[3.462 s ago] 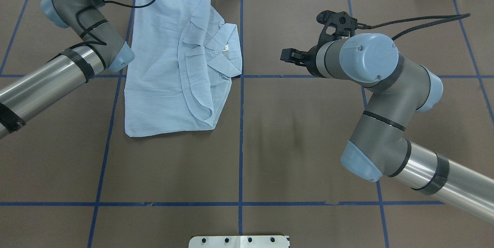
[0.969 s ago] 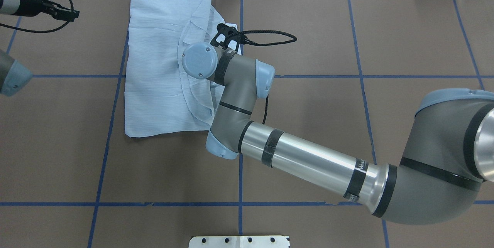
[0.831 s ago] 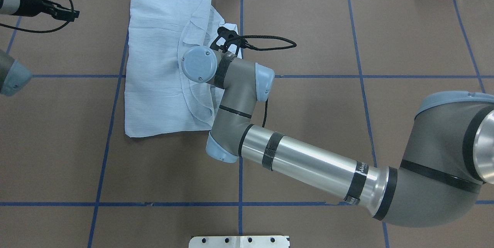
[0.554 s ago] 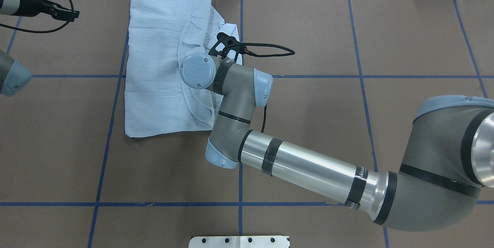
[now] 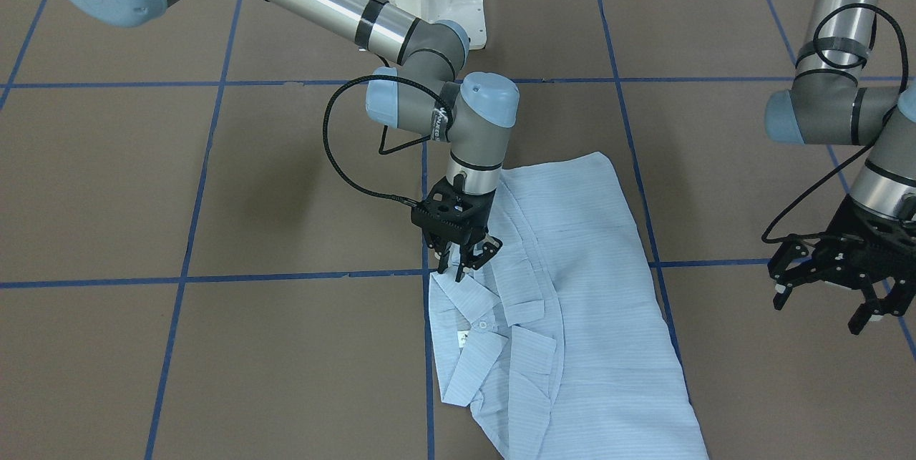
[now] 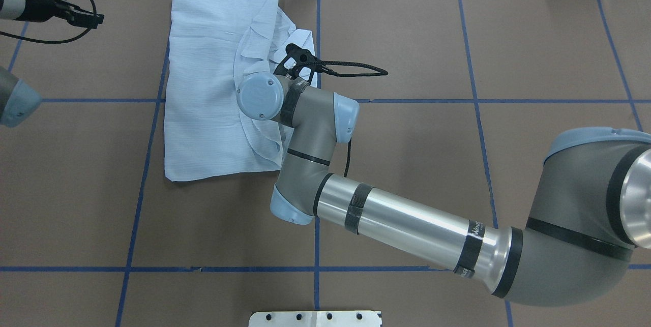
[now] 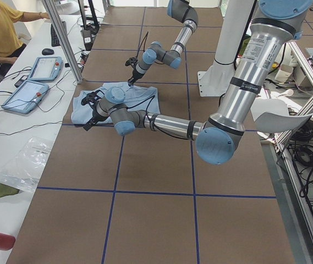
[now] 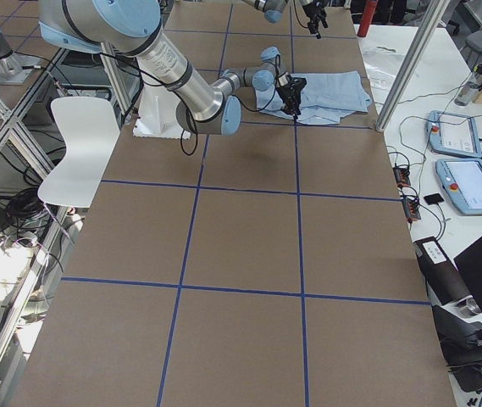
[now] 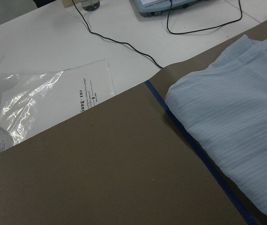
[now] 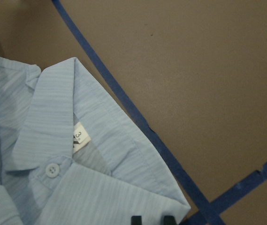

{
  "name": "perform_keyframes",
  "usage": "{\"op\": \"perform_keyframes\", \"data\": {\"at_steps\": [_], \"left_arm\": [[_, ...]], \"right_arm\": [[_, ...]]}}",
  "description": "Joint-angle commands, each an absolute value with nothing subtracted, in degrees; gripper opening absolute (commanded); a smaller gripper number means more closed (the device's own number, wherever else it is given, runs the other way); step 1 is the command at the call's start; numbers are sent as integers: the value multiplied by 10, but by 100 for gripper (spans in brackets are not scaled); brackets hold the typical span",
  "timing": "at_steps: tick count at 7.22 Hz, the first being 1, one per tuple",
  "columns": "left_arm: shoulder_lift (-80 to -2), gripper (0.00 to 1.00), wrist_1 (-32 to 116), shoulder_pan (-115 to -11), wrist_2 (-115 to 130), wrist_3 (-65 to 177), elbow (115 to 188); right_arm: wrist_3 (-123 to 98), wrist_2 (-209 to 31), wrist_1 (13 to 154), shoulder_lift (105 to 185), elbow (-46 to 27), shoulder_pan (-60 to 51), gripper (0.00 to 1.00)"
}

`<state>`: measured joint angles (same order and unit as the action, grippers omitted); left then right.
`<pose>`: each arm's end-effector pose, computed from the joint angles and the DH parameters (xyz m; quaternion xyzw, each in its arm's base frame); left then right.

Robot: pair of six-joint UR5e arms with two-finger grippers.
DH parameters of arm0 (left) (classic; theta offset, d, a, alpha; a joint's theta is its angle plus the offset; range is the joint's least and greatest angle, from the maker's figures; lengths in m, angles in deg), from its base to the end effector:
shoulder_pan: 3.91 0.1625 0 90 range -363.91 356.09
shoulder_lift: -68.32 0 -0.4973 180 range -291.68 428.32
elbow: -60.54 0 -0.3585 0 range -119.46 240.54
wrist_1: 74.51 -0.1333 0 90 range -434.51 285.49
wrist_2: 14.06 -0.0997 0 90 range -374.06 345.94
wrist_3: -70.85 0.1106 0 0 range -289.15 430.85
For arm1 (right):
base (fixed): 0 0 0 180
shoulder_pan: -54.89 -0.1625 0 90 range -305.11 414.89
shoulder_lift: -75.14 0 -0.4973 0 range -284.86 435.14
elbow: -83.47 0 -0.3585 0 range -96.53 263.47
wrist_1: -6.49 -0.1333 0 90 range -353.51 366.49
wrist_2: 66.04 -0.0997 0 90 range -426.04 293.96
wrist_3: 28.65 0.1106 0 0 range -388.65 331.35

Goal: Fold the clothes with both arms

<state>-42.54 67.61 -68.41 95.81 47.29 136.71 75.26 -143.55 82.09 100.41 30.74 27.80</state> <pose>0.2035 -0.6489 0.5511 0.3800 0.3383 0.0996 0.8551 -0.7422 -0.5563 0.2234 0.1417 -0.3411 0.3616 0.8561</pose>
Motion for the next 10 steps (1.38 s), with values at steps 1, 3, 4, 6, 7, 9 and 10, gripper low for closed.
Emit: {"op": "perform_keyframes", "data": {"at_steps": [1, 3, 4, 6, 7, 9, 10], "left_arm": [[-425, 100, 676, -683, 958, 473, 1367], [-426, 100, 676, -683, 959, 467, 1367], [-426, 100, 677, -682, 959, 444, 1368], [-426, 100, 676, -682, 959, 440, 1375], [-426, 100, 676, -682, 960, 440, 1375], [-426, 100, 676, -681, 960, 440, 1374], [-426, 100, 676, -679, 960, 440, 1374]], "right_arm": [[747, -1436, 826, 1011, 288, 276, 0], [710, -1438, 893, 1133, 85, 276, 0], [708, -1438, 894, 1199, 12, 276, 0], [701, -1436, 893, 1306, -94, 282, 0], [697, -1436, 891, 1343, -119, 284, 0], [662, -1436, 890, 1386, -173, 285, 0], [622, -1438, 894, 1389, -187, 289, 94]]}}
